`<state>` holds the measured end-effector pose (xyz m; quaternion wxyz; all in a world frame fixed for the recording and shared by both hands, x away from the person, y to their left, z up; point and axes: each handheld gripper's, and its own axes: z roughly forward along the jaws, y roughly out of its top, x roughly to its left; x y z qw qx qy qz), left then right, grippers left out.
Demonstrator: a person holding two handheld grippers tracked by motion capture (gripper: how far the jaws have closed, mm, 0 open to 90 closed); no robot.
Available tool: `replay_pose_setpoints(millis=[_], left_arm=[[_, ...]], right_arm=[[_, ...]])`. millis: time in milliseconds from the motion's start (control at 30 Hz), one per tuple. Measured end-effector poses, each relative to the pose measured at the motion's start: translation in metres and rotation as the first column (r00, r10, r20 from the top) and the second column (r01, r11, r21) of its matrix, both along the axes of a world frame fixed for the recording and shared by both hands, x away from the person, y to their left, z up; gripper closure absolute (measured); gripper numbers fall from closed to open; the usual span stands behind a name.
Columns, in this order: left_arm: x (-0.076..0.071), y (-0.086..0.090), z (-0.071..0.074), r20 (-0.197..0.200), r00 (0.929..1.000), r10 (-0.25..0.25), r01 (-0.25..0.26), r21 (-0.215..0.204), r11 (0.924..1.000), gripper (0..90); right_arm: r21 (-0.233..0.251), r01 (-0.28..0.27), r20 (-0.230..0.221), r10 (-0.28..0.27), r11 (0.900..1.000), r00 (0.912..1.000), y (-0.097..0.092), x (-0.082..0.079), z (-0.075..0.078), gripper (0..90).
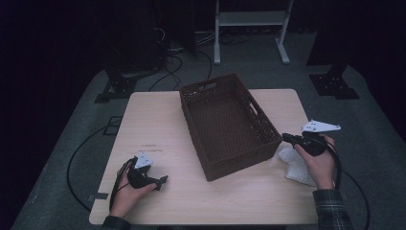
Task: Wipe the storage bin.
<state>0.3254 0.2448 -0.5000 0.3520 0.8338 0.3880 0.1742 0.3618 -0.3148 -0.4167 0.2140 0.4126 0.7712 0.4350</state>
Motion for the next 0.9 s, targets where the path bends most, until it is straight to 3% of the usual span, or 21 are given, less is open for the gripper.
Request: replay_pose_setpoints(millis=[367,900], left_arm=[[0.000,-0.001,0.000,-0.004,1.0000,0.000,0.000,-0.001,1.0000,0.7],[0.001,-0.001,0.000,-0.005,1.0000,0.002,-0.002,-0.001,1.0000,0.7]], right_arm=[[-0.001,-0.028,0.011,0.028,0.9996,0.9995,0.005,-0.008,0.003,89.9],[-0.008,-0.143,0.009,0.143,0.9897,0.9897,0.029,-0.026,0.009,89.9]])
